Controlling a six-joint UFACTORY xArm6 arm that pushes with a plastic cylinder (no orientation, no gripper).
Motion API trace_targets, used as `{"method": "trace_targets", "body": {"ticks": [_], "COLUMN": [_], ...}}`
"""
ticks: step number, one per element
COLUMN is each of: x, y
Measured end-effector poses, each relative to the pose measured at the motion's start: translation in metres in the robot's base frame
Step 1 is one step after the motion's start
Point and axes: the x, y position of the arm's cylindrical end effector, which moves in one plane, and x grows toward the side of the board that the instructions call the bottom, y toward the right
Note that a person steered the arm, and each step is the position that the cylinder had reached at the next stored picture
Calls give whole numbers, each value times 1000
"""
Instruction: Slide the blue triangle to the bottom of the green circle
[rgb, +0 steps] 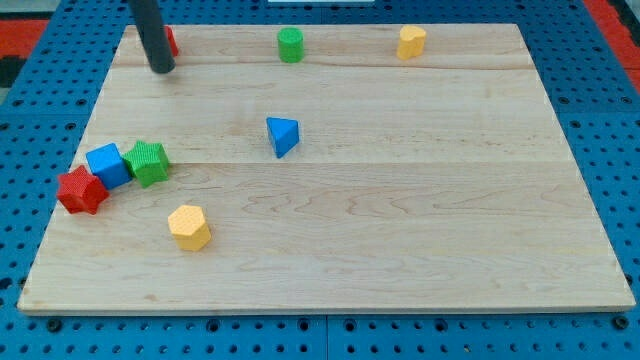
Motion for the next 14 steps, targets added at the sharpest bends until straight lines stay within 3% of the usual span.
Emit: {"method": "trace_targets", "body": {"ticks": [1, 2, 4, 6, 8, 9, 11, 12, 13, 14], "x": [81, 149, 164, 92, 138, 128, 118, 85, 81, 106], "y": [12, 66, 203, 186, 156, 129, 134, 134, 142, 142]}}
